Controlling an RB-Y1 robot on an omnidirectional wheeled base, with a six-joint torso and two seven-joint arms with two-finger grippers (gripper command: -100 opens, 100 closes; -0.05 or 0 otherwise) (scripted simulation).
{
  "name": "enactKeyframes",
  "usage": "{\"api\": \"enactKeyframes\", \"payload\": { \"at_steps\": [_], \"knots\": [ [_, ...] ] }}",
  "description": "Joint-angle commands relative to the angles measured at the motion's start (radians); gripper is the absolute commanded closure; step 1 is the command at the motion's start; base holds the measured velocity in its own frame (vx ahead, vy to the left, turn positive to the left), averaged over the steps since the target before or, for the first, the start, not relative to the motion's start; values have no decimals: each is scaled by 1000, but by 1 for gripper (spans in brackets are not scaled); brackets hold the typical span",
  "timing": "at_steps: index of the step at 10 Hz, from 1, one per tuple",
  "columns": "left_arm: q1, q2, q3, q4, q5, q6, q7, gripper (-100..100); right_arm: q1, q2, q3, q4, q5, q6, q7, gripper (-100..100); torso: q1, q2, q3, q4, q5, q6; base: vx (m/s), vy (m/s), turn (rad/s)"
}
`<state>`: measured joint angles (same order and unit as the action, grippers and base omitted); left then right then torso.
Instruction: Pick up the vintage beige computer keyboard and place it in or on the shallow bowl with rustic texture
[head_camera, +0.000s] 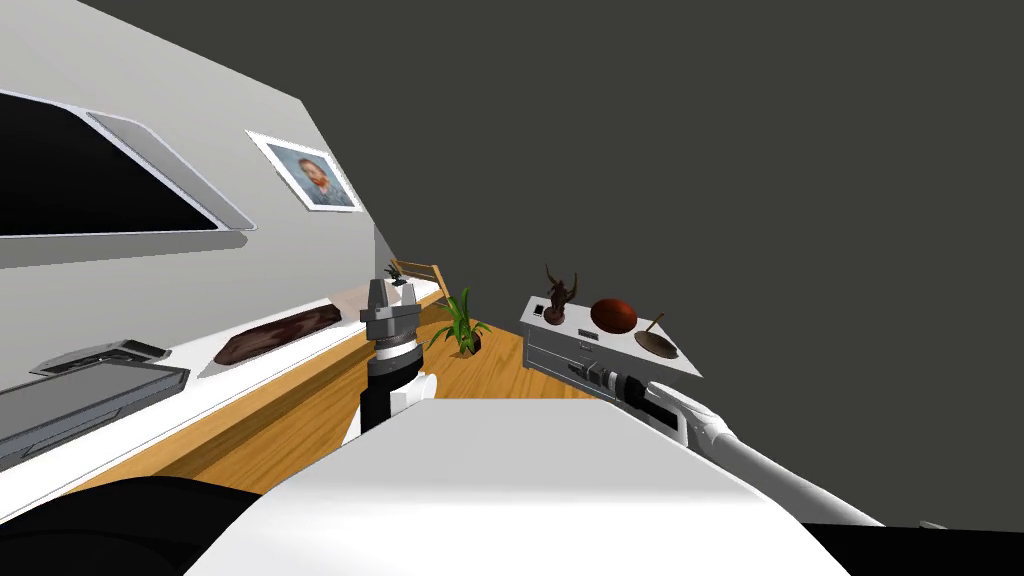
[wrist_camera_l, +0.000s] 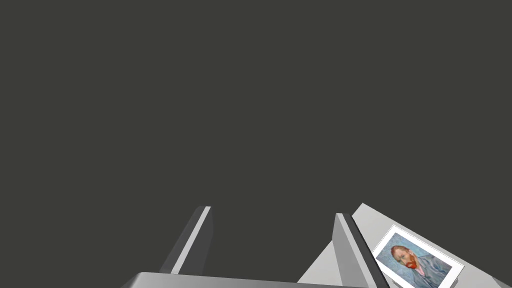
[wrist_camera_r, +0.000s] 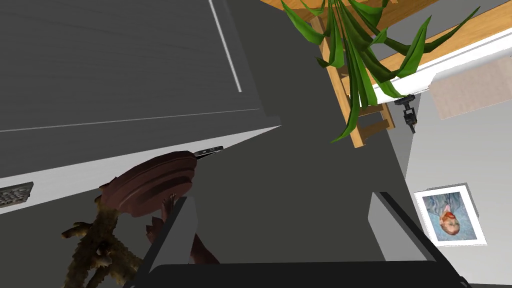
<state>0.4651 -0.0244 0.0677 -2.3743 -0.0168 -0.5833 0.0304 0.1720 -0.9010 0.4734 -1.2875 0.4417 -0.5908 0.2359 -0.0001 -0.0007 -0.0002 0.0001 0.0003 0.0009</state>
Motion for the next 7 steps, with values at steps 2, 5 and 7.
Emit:
{"api": "enactKeyframes", "payload": {
  "at_steps": [2, 5, 7],
  "knots": [
    [0, 0, 0, 0, 0, 0, 0, 0, -14, -40, 33, 64, 20, -19, 10, -100, 1, -1, 0, 0, 0, -1, 46, 46, 147],
    [0, 0, 0, 0, 0, 0, 0, 0, -37, -113, 98, 144, 57, -40, 29, -100, 2, -2, -1, 0, 1, 0, 60, 58, 142],
    [0, 0, 0, 0, 0, 0, 0, 0, -47, -148, 131, 205, 74, -50, 39, -100, 3, -3, -2, -1, 1, -1, 81, 53, 188]
  ]
}}
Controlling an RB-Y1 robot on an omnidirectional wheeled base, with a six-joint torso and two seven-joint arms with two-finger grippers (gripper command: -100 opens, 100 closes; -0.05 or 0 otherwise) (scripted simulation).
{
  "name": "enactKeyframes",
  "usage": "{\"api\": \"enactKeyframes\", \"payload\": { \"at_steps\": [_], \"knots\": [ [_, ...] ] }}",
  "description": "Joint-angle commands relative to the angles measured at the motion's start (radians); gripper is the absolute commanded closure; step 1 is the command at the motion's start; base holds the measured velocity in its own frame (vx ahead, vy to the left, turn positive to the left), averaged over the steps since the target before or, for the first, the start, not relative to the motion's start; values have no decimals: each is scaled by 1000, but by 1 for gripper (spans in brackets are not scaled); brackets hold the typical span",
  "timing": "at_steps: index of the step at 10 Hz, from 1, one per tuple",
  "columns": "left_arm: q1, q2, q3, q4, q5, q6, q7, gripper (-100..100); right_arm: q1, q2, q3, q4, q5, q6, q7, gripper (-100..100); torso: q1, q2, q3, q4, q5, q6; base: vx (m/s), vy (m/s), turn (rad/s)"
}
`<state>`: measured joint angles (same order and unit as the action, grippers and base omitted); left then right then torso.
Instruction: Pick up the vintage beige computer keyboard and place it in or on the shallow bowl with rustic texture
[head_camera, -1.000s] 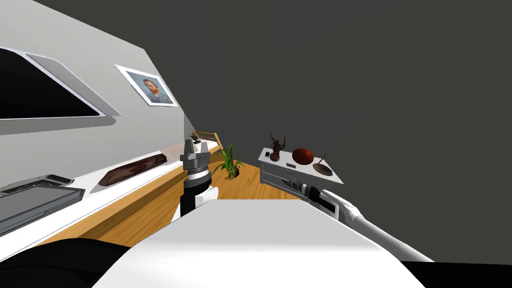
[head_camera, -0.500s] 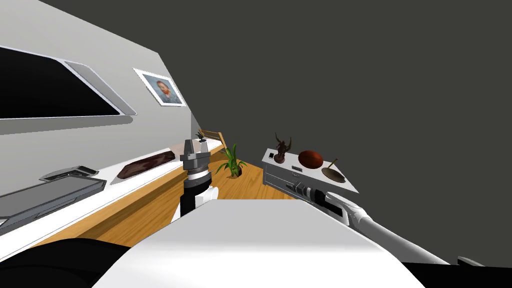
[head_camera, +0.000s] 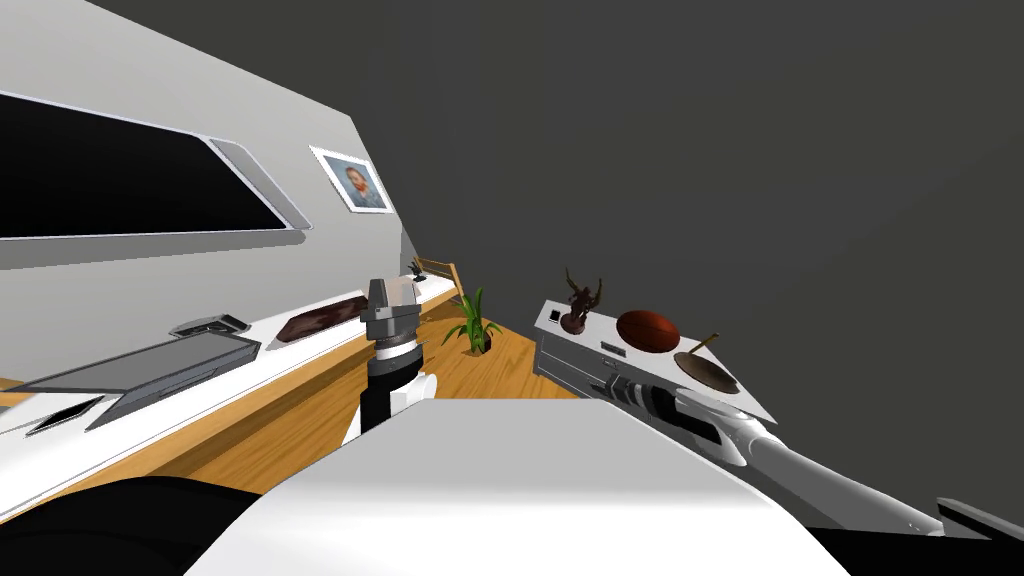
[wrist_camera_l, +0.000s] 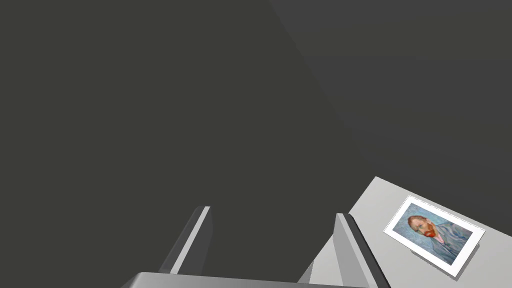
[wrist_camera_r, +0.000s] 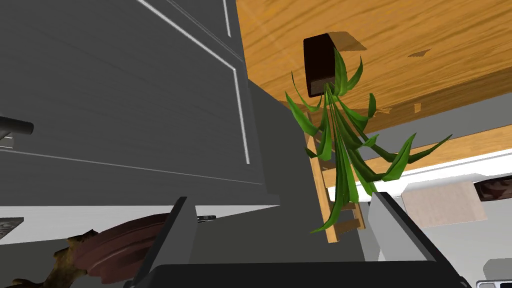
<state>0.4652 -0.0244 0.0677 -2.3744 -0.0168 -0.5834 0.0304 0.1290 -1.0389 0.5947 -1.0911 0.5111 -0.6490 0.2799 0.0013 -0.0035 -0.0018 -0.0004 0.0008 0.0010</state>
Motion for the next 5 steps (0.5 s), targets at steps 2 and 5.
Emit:
{"api": "enactKeyframes", "payload": {
  "at_steps": [2, 5],
  "knots": [
    [0, 0, 0, 0, 0, 0, 0, 0, -23, -80, 72, 82, 34, -11, 16, -100, 0, -1, 0, 0, 0, -1, 98, 41, 173],
    [0, 0, 0, 0, 0, 0, 0, 0, -31, -113, 103, 128, 47, -19, 27, -100, -2, 2, 1, 0, -1, 0, 51, 9, 81]
  ]
}}
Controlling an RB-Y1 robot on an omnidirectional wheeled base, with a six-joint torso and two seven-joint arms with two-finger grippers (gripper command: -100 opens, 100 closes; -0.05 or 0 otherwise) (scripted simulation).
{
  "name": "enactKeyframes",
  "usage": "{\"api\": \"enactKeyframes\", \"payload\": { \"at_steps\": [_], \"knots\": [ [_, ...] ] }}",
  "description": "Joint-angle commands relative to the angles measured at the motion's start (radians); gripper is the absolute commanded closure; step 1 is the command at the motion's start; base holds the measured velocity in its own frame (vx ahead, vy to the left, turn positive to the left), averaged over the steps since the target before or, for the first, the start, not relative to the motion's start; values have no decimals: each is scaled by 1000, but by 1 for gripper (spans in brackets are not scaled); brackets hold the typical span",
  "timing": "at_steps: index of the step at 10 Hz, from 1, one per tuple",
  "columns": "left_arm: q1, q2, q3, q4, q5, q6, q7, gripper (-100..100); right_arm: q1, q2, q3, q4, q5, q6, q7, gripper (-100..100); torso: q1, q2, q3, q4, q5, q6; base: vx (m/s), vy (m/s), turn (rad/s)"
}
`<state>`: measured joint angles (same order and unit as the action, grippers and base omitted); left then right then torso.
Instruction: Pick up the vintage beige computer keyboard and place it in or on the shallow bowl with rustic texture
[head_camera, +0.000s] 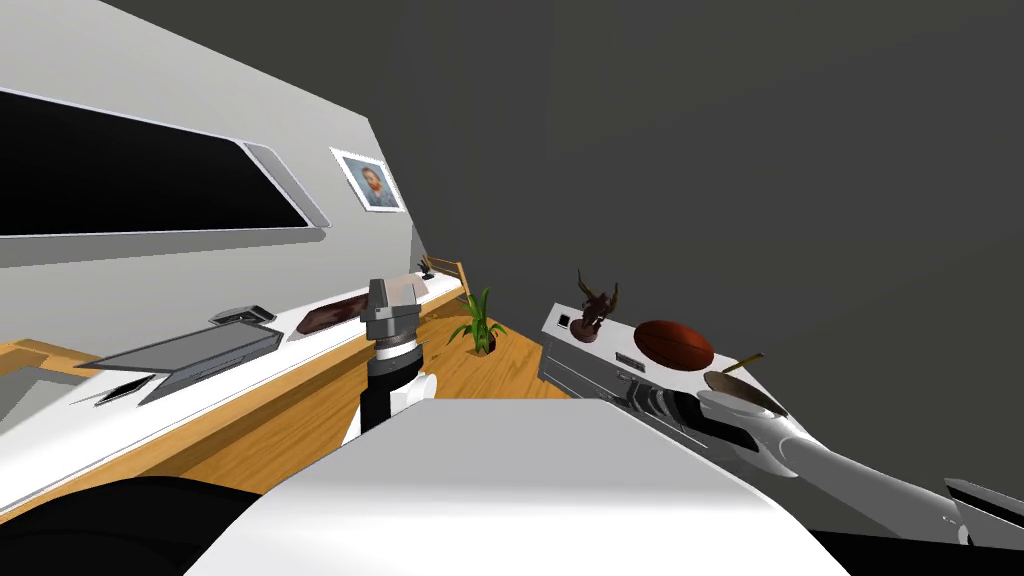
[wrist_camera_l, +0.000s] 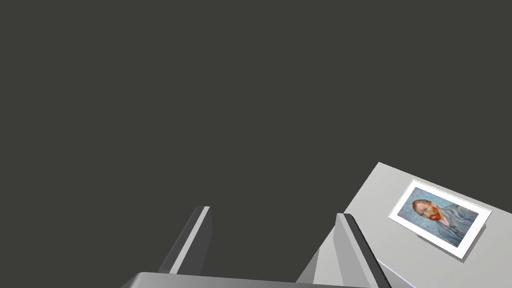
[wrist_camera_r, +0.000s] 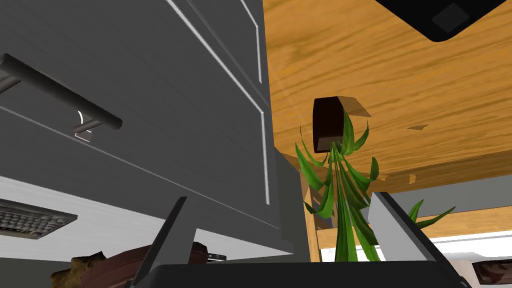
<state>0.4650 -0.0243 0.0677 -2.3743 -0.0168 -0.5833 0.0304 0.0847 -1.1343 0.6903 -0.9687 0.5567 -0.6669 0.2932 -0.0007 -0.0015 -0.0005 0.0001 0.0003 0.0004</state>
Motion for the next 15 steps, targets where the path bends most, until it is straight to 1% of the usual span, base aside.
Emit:
{"api": "enactKeyframes", "payload": {
  "at_steps": [1, 2, 4, 5, 7, 8, 10, 11, 12, 13, 14, 15],
  "knots": [
    [0, 0, 0, 0, 0, 0, 0, 0, 6, -49, 37, 43, 13, -10, 24, -100, 0, 0, 0, 0, 0, 0, 98, 20, 286],
    [0, 0, 0, 0, 0, 0, 0, 0, 6, -49, 37, 43, 13, -10, 24, -100, 1, -2, -1, 0, 0, 0, 92, 15, 64],
    [0, 0, 0, 0, 0, 0, 0, 0, -5, -105, 93, 104, 32, -24, 44, -100, 1, -2, -1, -1, 0, 0, 90, 8, 141],
    [0, 0, 0, 0, 0, 0, 0, 0, -5, -105, 93, 104, 32, -24, 44, -100, 0, -3, -2, -1, 0, 0, 90, -10, 78],
    [0, 0, 0, 0, 0, 0, 0, 0, -12, -147, 143, 153, 47, -35, 61, -100, -1, -3, -2, -1, 0, 0, 112, -21, 151],
    [0, 0, 0, 0, 0, 0, 0, 0, -14, -160, 166, 171, 52, -39, 68, -100, -2, -5, -3, -1, -1, 0, 144, -69, 171],
    [0, 0, 0, 0, 0, 0, 0, 0, -15, -171, 203, 197, 61, -44, 79, -100, -5, -7, -4, -2, -1, 0, 168, -88, 135],
    [0, 0, 0, 0, 0, 0, 0, 0, -13, -167, 228, 209, 67, -47, 85, -100, -5, -8, -5, -2, -2, 1, 201, -107, 170],
    [0, 0, 0, 0, 0, 0, 0, 0, -17, -161, 213, 214, 64, -49, 85, -100, -6, -10, -6, -2, -2, 0, 92, -54, 49],
    [0, 0, 0, 0, 0, 0, 0, 0, -19, -159, 216, 217, 65, -50, 88, 0, -3, -5, -3, -2, -1, 1, 16, -11, -2],
    [0, 0, 0, 0, 0, 0, 0, 0, -20, -136, 216, 240, 61, -39, 66, -100, 0, 0, 0, 0, -1, 1, -67, -22, 257],
    [0, 0, 0, 0, 0, 0, 0, 0, -22, -121, 216, 255, 59, -31, 52, -100, 0, 5, 3, 1, -1, 0, -133, -50, 316]
  ]
}}
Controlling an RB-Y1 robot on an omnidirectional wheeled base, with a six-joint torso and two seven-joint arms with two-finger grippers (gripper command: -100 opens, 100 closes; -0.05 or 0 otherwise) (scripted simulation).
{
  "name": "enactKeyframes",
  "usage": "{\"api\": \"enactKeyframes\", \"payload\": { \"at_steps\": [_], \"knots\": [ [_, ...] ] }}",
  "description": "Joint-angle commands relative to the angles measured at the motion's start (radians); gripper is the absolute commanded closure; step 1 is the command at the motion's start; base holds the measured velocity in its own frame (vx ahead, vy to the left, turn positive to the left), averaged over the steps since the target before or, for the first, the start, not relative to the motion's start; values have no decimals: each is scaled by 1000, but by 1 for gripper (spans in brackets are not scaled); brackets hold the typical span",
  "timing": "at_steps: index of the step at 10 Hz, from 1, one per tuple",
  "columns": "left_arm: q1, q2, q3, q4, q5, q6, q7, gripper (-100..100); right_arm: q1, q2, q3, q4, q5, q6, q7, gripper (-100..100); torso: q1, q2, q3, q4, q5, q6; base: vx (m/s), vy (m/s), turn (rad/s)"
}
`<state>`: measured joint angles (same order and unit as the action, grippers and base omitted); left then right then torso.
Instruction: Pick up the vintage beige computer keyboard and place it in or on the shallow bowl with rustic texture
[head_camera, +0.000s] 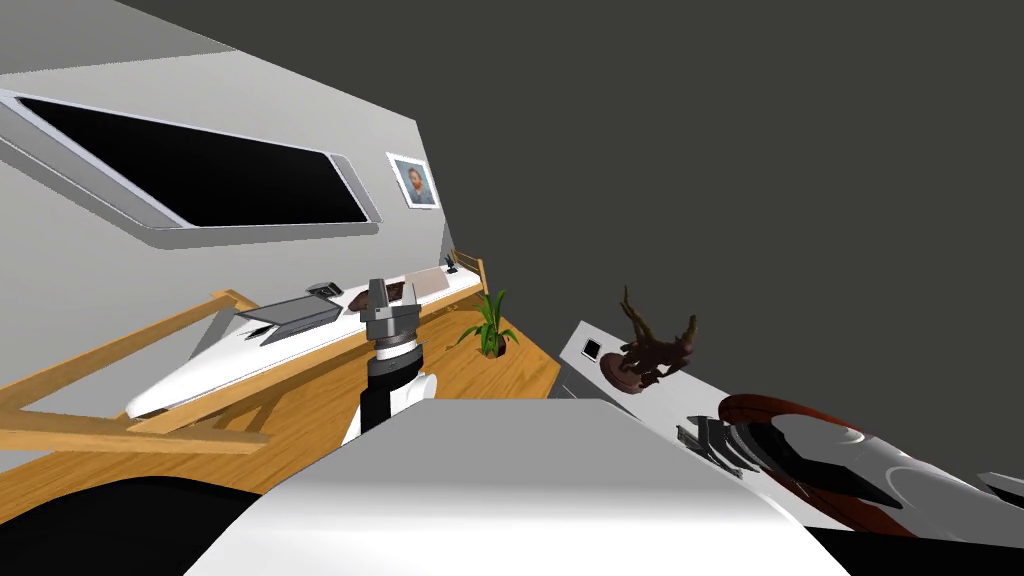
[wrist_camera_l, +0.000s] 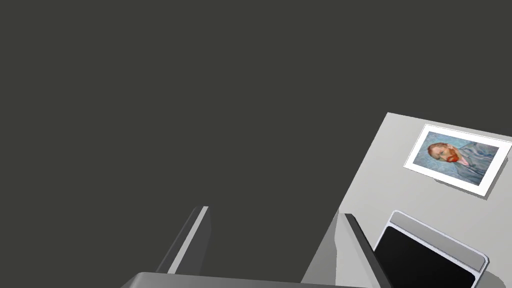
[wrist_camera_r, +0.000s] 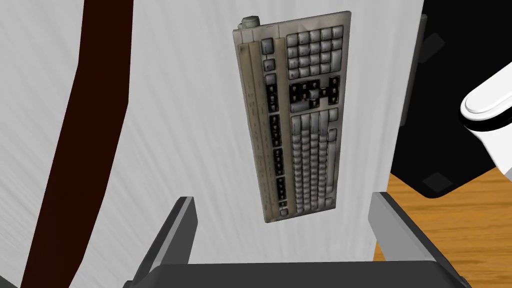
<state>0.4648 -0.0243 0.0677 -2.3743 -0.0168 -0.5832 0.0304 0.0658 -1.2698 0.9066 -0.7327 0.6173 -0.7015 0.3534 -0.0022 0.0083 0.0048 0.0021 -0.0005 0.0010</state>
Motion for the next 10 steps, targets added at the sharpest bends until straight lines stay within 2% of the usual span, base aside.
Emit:
{"api": "enactKeyframes", "payload": {
  "at_steps": [1, 3, 4, 5, 9, 10],
  "knots": [
    [0, 0, 0, 0, 0, 0, 0, 0, -4, 31, 0, 35, -4, 11, -22, -100, 0, 0, 0, 0, 0, 0, -170, -55, 320],
    [0, 0, 0, 0, 0, 0, 0, 0, -5, 54, 0, 58, -7, 22, -43, -100, 0, 4, 2, 1, 0, 1, -134, -16, 182],
    [0, 0, 0, 0, 0, 0, 0, 0, -5, 47, 0, 52, -6, 17, -33, -100, 2, 2, 1, 1, 0, 1, -45, -3, 43],
    [0, 0, 0, 0, 0, 0, 0, 0, -6, 49, 0, 55, -6, 17, -35, 100, 2, -2, -1, 0, 0, 1, -9, -1, -10],
    [0, 0, 0, 0, 0, 0, 0, 0, -6, 49, 0, 54, -6, 15, -34, 100, 0, -7, -4, -1, 0, 1, -2, 1, 1],
    [0, 0, 0, 0, 0, 0, 0, 0, -6, 49, 0, 54, -6, 15, -34, 0, -1, -7, -4, -1, -1, 1, 0, 0, 0]
  ]
}}
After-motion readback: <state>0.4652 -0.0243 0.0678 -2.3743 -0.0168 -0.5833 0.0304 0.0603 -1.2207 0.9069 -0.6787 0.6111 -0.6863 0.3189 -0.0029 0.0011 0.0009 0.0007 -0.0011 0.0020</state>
